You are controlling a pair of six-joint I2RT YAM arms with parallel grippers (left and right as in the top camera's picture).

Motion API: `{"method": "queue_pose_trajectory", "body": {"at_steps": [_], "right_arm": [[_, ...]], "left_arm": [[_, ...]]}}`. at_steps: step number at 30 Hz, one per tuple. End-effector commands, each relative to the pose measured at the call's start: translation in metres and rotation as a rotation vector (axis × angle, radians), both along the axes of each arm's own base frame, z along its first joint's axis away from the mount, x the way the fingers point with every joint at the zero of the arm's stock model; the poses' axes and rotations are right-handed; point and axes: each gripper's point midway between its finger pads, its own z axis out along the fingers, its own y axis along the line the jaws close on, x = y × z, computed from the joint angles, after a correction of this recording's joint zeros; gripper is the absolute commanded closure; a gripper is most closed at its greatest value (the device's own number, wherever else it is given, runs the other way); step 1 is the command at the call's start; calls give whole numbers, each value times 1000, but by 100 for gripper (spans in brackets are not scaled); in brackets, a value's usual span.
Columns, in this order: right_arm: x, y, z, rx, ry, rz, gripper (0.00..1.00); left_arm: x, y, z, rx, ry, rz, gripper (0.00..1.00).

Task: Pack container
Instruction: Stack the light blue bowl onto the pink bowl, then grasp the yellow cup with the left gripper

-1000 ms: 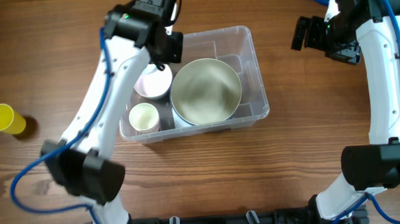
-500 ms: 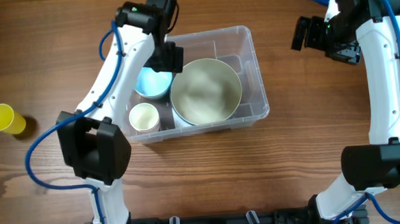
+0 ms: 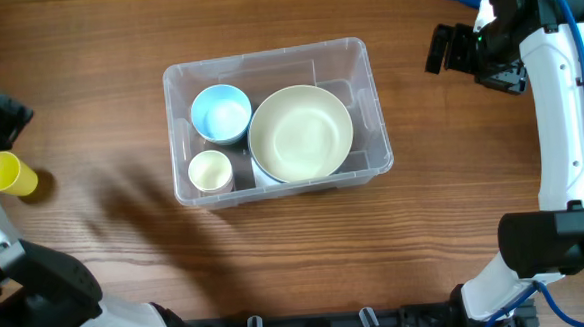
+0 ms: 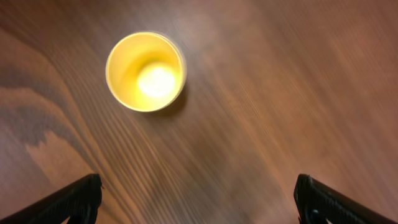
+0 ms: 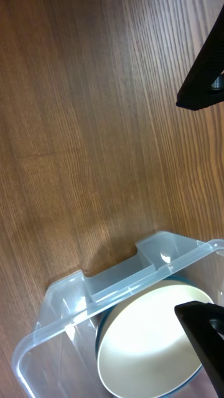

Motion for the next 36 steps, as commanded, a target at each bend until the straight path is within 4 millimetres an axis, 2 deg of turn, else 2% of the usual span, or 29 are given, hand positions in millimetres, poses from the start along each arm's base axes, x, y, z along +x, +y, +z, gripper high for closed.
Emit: {"method": "queue_pose_trajectory", "body": {"at_steps": [1,5,9,13,19,22,23,24,27,28,31,34,36], "right_arm": [[1,3,-6,2,17,17,0],[1,3,-6,2,18,18,0],[0,3,-6,2,20,18,0],[-1,3,-6,3,25,15,0],[-1,3,-7,2,26,14,0],[-1,3,-7,2,26,14,0],[-1,3,-7,2,28,14,0],[-2,3,-7,3,30,14,0],[-1,3,-7,2,29,14,0],[-1,3,-7,2,29,15,0],[-2,3,-7,2,29,15,0],[-1,3,-7,2,28,15,0],[-1,3,-7,1,28,18,0]], "left_arm": [[-7,18,-33,-20,-10,58,0],[8,37,-48,20,-24,26,0],[17,50,-81,28,19,15,0],[25,56,-110,10,41,14,0],[30,64,-143,4,72,19,2],[29,63,-147,-4,82,19,16],[27,61,-148,-11,91,18,32],[27,60,-148,-13,94,18,41],[23,58,-149,-24,108,18,78],[23,57,-150,-26,111,18,85],[20,56,-151,-34,121,17,96],[20,51,-148,-40,128,10,96],[25,41,-136,-30,118,-14,96]]}}
